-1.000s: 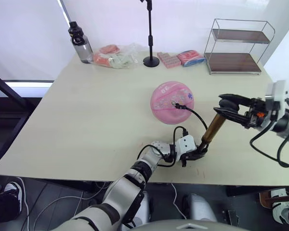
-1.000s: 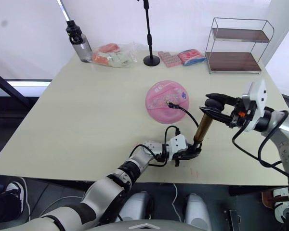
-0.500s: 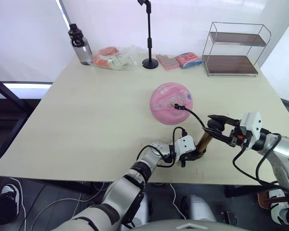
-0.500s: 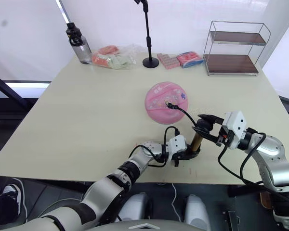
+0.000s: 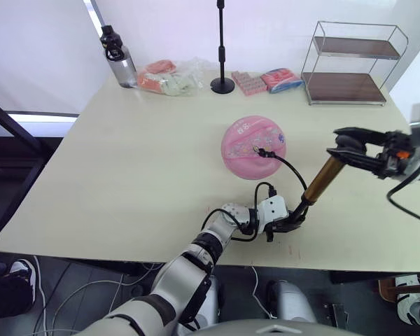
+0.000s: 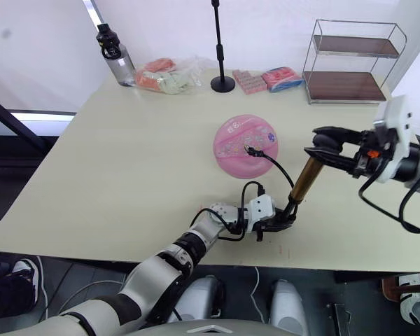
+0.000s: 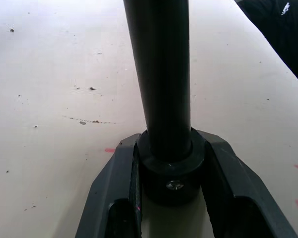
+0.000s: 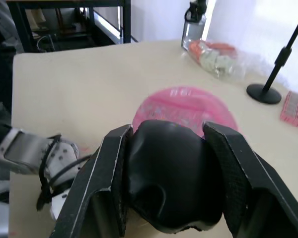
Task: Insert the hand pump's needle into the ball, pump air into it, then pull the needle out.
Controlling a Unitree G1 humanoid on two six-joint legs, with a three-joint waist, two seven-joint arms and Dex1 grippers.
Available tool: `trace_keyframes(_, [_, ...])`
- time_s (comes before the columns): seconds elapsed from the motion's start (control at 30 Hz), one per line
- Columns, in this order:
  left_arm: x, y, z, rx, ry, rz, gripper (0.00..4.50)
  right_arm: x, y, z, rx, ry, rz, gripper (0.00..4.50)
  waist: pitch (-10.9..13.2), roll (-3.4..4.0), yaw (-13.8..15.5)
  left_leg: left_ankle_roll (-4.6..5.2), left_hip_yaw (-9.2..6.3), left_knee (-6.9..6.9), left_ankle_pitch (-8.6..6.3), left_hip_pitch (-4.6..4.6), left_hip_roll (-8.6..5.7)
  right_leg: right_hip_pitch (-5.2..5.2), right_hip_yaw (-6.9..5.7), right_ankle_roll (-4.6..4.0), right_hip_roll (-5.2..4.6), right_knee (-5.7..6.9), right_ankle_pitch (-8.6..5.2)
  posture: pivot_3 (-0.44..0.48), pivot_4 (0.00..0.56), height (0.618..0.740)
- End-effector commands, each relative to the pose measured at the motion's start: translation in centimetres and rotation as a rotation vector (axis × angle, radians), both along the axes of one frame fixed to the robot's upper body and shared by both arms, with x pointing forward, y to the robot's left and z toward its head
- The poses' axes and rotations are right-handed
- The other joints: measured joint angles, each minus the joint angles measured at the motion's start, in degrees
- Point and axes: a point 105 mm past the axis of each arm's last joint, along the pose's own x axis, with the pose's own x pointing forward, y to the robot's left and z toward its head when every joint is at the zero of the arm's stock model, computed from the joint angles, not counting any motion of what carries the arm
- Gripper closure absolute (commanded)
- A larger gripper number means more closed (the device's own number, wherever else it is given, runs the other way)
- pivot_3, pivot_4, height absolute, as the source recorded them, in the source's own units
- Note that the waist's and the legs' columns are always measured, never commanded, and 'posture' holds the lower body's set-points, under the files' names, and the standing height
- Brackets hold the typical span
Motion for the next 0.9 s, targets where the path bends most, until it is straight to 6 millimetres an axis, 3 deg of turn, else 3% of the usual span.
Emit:
trace_keyframes(0.03, [-2.1,3.8,-5.7,0.203,0.153,0.041,3.40,-1.0,-0.7,4.2,0.032,-0.094,-0.007,2.77,0.0,0.09,0.0,0.00,0.00,0.00,0.00,0.00,0.00,0.00,-0.02,0.00,0.00,0.00,0.00,0.000,0.150,0.740])
trace_keyframes(0.17, [-2.1,3.9,-5.8,0.206,0.153,0.041,3.40,-1.1,-0.9,6.5,0.034,-0.139,-0.021,2.77,0.1,0.22,0.0,0.00,0.02,0.04,0.00,-0.08,-0.04,-0.05,-0.10,0.03,-0.09,0.00,0.01,0.000,0.150,0.740])
trace_keyframes(0.3, [-2.1,4.0,-5.8,0.208,0.153,0.042,3.40,-1.1,-0.1,6.7,0.063,-0.134,0.001,2.77,0.2,0.14,0.0,0.01,-0.08,0.04,0.00,-0.10,-0.03,-0.05,-0.21,0.04,-0.05,0.00,0.01,0.000,0.150,0.740])
trace_keyframes(0.47, [-2.0,3.9,-5.7,0.207,0.151,0.040,3.40,-0.6,0.9,0.2,-0.080,-0.056,0.007,2.77,0.0,-0.02,0.0,0.01,-0.11,0.04,0.01,-0.05,-0.03,0.01,-0.23,0.04,0.00,0.01,0.01,0.000,0.150,0.740])
trace_keyframes(0.73, [-2.0,3.9,-5.7,0.206,0.151,0.044,3.40,0.0,1.9,-6.6,-0.049,0.042,-0.031,2.77,-0.4,-0.22,-0.3,0.00,-0.17,0.09,0.01,0.08,0.12,0.11,-0.33,0.09,0.16,0.10,0.00,0.000,0.150,0.740])
trace_keyframes(0.9, [-1.9,4.0,-5.8,0.206,0.151,0.051,3.40,-0.1,2.4,-12.2,-0.055,0.134,-0.069,2.78,-0.8,-0.48,-0.3,0.00,-0.16,0.08,0.01,0.11,0.15,0.12,-0.33,0.06,0.21,0.10,0.00,0.000,0.150,0.740])
